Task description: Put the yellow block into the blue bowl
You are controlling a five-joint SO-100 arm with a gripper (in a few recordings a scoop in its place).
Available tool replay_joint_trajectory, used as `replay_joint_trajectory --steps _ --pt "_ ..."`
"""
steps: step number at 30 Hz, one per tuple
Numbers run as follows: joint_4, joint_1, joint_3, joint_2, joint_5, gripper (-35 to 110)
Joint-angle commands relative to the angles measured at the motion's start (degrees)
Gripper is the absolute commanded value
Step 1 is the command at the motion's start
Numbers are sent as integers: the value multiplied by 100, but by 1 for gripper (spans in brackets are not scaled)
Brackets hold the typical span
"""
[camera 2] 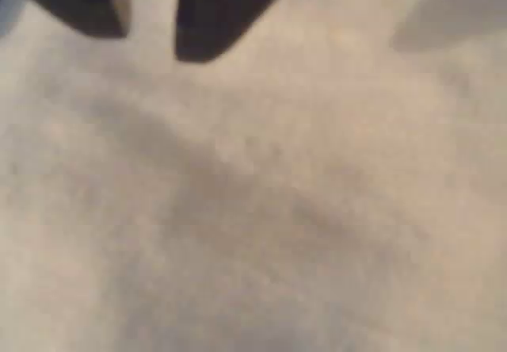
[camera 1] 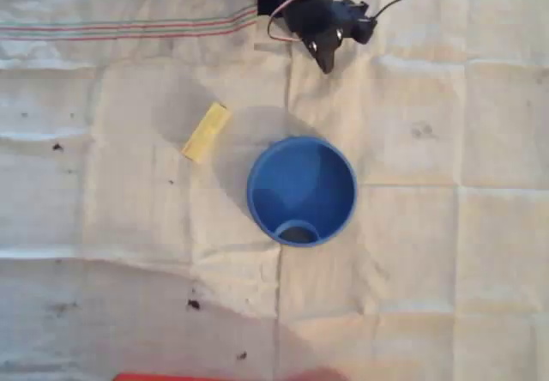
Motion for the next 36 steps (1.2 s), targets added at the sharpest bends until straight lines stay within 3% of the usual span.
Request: replay_joint_trajectory --steps 1,36 --pt "-123 -18 237 88 -9 0" --pt "-167 18 -185 88 -18 1"
